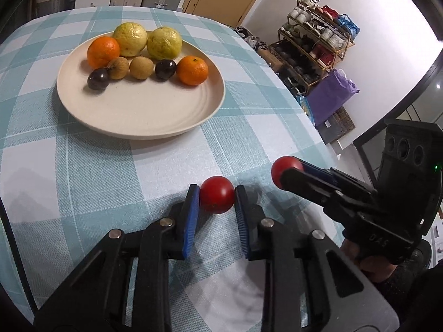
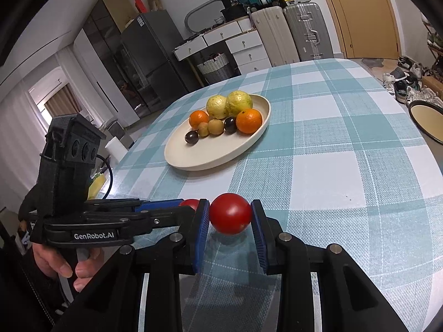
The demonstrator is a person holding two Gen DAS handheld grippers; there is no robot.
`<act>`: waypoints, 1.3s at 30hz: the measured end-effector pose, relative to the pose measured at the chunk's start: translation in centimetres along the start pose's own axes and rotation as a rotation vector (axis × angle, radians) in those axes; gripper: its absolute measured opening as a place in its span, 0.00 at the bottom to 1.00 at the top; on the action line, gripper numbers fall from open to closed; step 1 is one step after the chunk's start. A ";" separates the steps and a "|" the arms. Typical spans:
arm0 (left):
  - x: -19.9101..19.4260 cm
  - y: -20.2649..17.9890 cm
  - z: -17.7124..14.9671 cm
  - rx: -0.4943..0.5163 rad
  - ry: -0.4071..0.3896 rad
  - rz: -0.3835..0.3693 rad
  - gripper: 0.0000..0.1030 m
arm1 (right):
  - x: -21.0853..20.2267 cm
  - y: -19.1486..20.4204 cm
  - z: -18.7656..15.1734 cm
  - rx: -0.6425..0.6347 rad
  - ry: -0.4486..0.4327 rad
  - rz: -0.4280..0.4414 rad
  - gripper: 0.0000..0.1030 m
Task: Organize fruits
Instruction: 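Grasp the other red tomato with the left gripper while the right gripper holds its tomato, then carry both red tomatoes over the plate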
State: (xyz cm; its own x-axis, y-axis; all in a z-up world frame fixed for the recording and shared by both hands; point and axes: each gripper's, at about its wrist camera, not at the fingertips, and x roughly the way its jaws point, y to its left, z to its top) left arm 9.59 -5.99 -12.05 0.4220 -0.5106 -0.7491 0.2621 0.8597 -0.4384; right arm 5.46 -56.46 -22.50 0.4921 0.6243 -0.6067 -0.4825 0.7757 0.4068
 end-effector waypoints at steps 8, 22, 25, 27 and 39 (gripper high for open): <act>-1.5 1.3 1.2 -0.021 -0.037 -0.027 0.22 | 0.9 0.3 0.8 -0.001 0.012 -0.002 0.29; -5.8 6.3 6.0 -0.078 -0.159 0.005 0.22 | 5.0 2.8 5.3 -0.061 0.011 0.036 0.29; -5.8 7.3 6.8 -0.091 -0.164 0.009 0.22 | 6.3 3.2 6.3 -0.064 0.014 0.049 0.29; -5.4 7.6 7.3 -0.095 -0.165 0.010 0.22 | 6.9 3.3 6.8 -0.069 0.014 0.052 0.29; -2.3 8.5 9.6 -0.104 -0.139 0.009 0.22 | 9.8 2.7 9.1 -0.070 0.005 0.038 0.30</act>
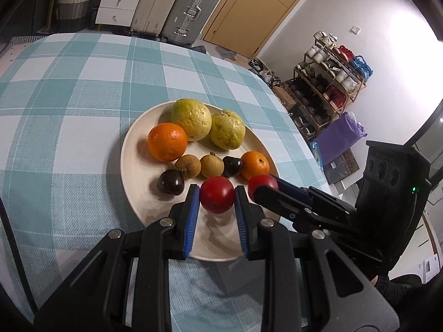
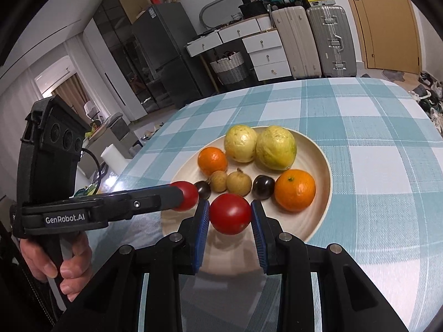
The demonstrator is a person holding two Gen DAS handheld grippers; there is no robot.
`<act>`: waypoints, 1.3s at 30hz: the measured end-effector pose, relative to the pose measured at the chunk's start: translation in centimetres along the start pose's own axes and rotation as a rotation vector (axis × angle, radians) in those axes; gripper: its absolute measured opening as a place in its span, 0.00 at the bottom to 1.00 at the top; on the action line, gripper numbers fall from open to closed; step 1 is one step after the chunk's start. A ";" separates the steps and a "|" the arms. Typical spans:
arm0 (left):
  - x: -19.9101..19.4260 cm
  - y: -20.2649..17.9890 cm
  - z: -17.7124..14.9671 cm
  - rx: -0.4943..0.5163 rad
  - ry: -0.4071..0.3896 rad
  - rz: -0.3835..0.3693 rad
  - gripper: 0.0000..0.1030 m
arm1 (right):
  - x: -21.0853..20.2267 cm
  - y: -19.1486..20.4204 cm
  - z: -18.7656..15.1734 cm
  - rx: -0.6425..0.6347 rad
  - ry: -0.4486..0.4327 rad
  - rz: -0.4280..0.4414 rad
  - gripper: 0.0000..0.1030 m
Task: Organize fruits
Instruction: 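Carry both red tomatoes over the plate, then lower both tomatoes onto the plate and open both grippers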
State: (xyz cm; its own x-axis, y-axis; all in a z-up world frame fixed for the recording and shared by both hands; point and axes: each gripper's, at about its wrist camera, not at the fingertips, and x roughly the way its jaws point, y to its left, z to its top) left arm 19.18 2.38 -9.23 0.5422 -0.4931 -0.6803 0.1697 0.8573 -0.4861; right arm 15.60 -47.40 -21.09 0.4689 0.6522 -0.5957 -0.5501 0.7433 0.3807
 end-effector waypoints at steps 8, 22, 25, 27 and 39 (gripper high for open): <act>1.5 -0.2 0.2 0.006 0.021 0.003 0.22 | 0.8 -0.5 0.6 -0.005 0.002 -0.006 0.30; 1.4 -0.8 0.6 0.006 0.009 0.010 0.30 | 1.1 -0.2 1.0 -0.031 0.008 -0.036 0.41; 0.8 -0.9 0.5 -0.003 0.003 0.010 0.32 | -0.3 -0.5 1.1 -0.015 -0.029 -0.034 0.48; 0.3 -0.9 0.3 -0.005 -0.005 0.013 0.32 | -1.2 -0.6 1.0 -0.010 -0.050 -0.059 0.52; -3.5 -2.4 -0.9 0.026 -0.071 0.078 0.42 | -5.8 -0.3 0.6 0.006 -0.167 -0.115 0.73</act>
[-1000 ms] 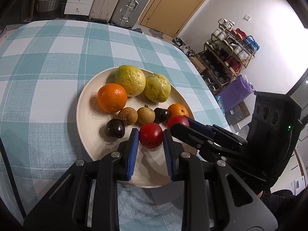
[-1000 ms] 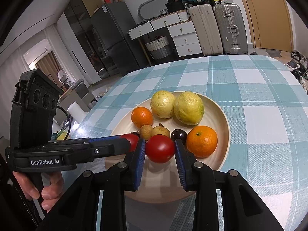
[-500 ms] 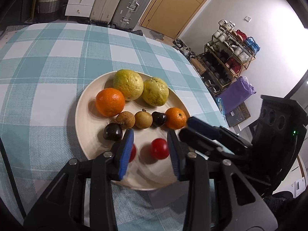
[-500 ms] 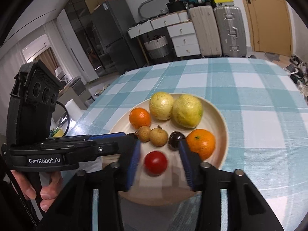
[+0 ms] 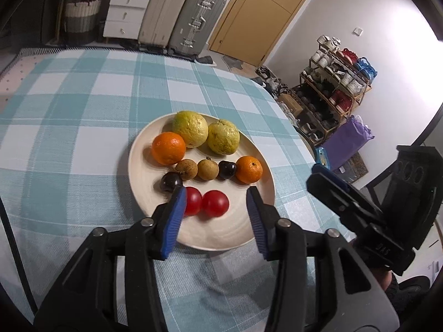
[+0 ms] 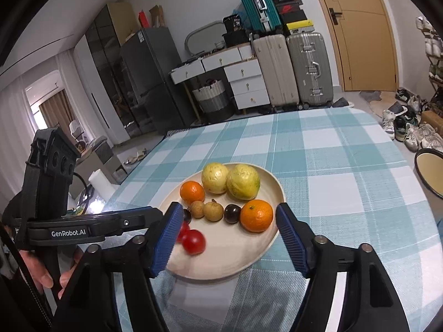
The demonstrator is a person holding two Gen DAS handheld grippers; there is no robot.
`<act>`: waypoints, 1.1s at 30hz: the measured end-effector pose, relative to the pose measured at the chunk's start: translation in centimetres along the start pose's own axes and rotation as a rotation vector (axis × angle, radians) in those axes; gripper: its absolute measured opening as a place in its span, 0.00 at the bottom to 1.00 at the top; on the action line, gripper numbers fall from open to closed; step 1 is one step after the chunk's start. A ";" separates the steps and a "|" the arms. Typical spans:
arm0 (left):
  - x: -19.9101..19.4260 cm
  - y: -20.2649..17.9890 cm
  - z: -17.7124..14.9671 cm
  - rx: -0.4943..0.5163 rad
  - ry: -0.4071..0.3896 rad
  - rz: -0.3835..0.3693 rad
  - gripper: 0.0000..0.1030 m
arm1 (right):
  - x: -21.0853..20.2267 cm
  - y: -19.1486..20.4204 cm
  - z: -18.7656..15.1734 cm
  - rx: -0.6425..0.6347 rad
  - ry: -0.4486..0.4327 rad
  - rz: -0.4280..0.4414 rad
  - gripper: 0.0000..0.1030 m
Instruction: Organize fruits
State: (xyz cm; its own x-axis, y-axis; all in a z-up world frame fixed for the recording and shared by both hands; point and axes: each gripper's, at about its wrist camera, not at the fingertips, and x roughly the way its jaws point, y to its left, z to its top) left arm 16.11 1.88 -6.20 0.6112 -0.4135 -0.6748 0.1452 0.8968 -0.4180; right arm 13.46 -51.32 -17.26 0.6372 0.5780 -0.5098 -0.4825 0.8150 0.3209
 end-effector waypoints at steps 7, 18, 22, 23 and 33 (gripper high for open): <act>-2.8 -1.3 -0.5 0.023 -0.069 0.084 0.57 | -2.6 1.3 0.0 -0.018 -0.073 -0.010 0.84; -7.9 -4.1 -1.1 0.103 -0.241 0.217 0.81 | -5.8 3.1 0.2 -0.049 -0.165 -0.003 0.97; -9.4 -4.7 -1.4 0.105 -0.301 0.262 0.89 | -6.7 3.8 0.3 -0.059 -0.188 0.005 0.99; -10.0 -4.8 -1.6 0.104 -0.333 0.275 0.96 | -6.9 3.9 0.3 -0.060 -0.195 0.011 0.99; -13.2 -6.2 -3.3 0.157 -0.449 0.332 0.99 | -9.8 5.7 -0.2 -0.139 -0.304 -0.018 1.00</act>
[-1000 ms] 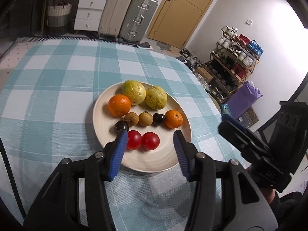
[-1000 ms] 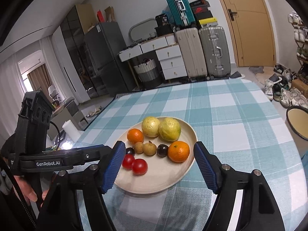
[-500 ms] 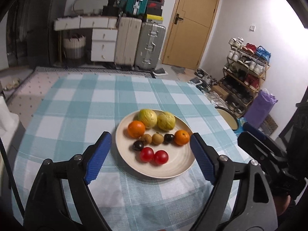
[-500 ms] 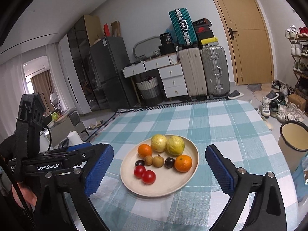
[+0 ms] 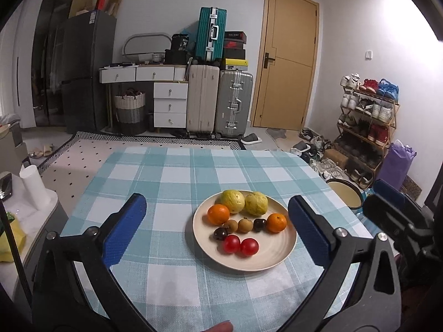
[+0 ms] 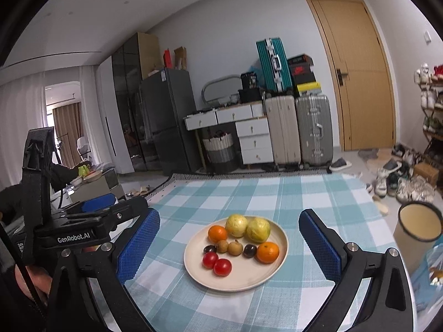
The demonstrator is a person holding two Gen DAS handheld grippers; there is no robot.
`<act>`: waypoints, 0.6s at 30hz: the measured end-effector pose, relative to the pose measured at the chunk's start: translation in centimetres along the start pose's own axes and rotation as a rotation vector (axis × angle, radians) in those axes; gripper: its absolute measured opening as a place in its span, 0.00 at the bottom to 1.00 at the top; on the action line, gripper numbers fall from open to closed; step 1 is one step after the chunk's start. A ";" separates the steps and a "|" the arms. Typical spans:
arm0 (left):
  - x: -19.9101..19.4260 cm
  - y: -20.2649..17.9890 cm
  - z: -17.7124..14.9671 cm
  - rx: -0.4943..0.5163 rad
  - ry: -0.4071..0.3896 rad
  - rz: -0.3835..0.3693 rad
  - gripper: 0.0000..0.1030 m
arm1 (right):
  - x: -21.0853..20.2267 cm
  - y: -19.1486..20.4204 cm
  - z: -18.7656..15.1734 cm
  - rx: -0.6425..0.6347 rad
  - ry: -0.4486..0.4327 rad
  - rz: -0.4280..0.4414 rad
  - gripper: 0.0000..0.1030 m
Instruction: Organize fruits
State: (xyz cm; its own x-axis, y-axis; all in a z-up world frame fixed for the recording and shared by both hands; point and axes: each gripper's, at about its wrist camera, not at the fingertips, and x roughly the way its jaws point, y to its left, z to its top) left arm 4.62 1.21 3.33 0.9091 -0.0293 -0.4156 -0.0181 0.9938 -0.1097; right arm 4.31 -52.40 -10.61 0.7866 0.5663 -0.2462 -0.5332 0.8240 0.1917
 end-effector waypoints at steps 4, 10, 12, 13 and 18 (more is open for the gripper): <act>-2.0 0.2 -0.4 -0.010 -0.066 -0.027 0.99 | -0.9 0.3 0.2 -0.008 -0.026 0.000 1.00; -3.6 0.1 -1.0 0.018 -0.091 -0.003 0.99 | -2.4 0.9 -0.3 -0.032 -0.059 -0.019 1.00; -4.0 0.2 -1.4 0.016 -0.089 0.002 0.99 | -2.9 0.9 -0.4 -0.024 -0.067 -0.025 1.00; -4.2 0.3 -1.5 0.014 -0.089 0.006 0.99 | -3.2 0.8 -0.5 -0.023 -0.073 -0.028 1.00; -4.2 0.7 -2.4 0.013 -0.074 0.021 0.99 | -4.4 0.9 -0.8 -0.037 -0.108 -0.043 1.00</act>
State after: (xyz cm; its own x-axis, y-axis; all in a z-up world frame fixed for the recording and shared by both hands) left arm -0.23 1.75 2.80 0.9368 -0.0006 -0.3497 -0.0328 0.9954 -0.0895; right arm 0.11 -54.12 -10.09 0.8367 0.5270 -0.1491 -0.5082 0.8486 0.1473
